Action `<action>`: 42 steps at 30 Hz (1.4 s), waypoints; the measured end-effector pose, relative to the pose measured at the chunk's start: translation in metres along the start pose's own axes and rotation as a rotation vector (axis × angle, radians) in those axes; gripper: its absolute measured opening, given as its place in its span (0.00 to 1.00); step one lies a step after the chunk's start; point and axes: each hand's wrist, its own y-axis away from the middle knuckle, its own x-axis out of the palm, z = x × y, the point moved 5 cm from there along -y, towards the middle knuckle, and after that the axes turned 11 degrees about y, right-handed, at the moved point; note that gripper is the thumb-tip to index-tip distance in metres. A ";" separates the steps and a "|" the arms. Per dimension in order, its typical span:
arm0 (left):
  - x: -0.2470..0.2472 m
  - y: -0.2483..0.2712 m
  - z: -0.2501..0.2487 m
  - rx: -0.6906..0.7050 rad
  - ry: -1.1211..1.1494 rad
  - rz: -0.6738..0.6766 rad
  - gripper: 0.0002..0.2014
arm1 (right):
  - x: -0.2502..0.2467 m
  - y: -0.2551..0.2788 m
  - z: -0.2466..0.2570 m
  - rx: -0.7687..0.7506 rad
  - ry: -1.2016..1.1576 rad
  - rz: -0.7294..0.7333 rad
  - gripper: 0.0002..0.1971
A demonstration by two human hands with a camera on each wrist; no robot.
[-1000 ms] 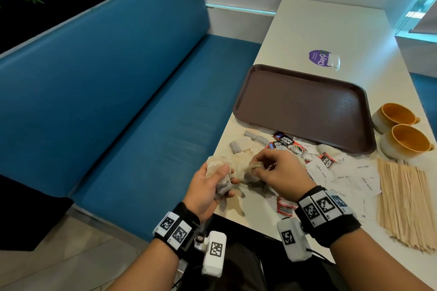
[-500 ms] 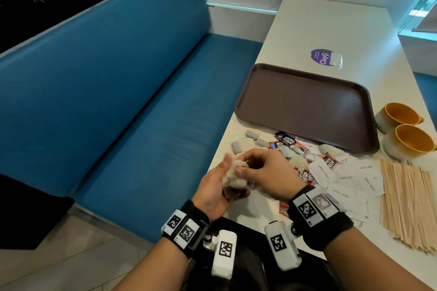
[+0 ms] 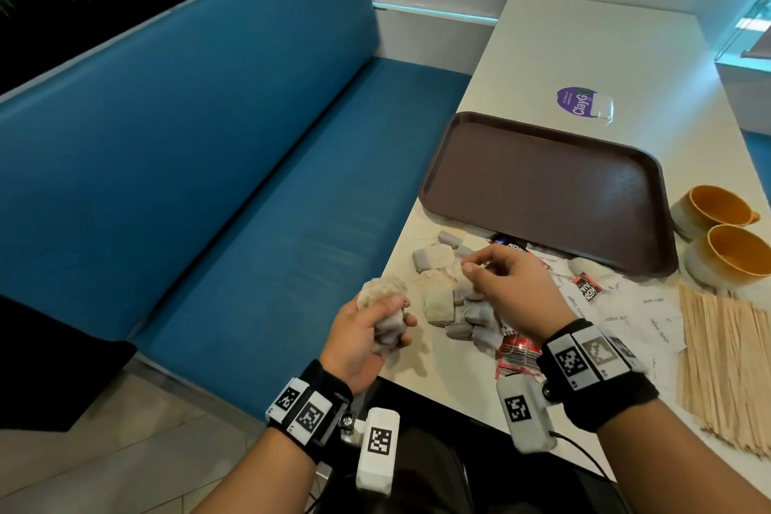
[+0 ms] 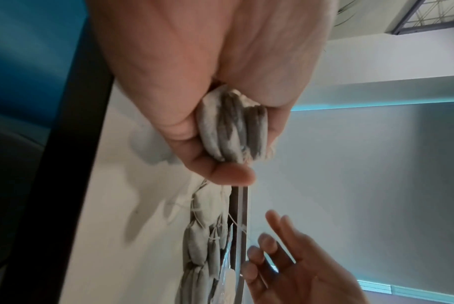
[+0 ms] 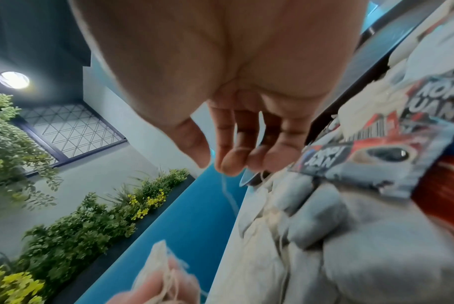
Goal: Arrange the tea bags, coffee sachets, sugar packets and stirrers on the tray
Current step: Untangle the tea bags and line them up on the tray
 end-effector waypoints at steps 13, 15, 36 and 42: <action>0.007 -0.004 0.001 -0.053 -0.133 0.030 0.06 | 0.032 -0.017 0.005 0.031 0.518 0.113 0.16; 0.005 -0.005 0.002 -0.060 -0.137 0.020 0.06 | 0.039 -0.017 0.002 0.044 0.531 0.138 0.19; 0.007 -0.004 0.003 0.014 -0.124 0.054 0.05 | -0.027 -0.029 0.001 -0.059 -0.209 -0.131 0.06; 0.009 -0.003 0.003 0.005 -0.111 0.061 0.04 | 0.011 -0.042 0.009 -0.034 0.083 0.182 0.08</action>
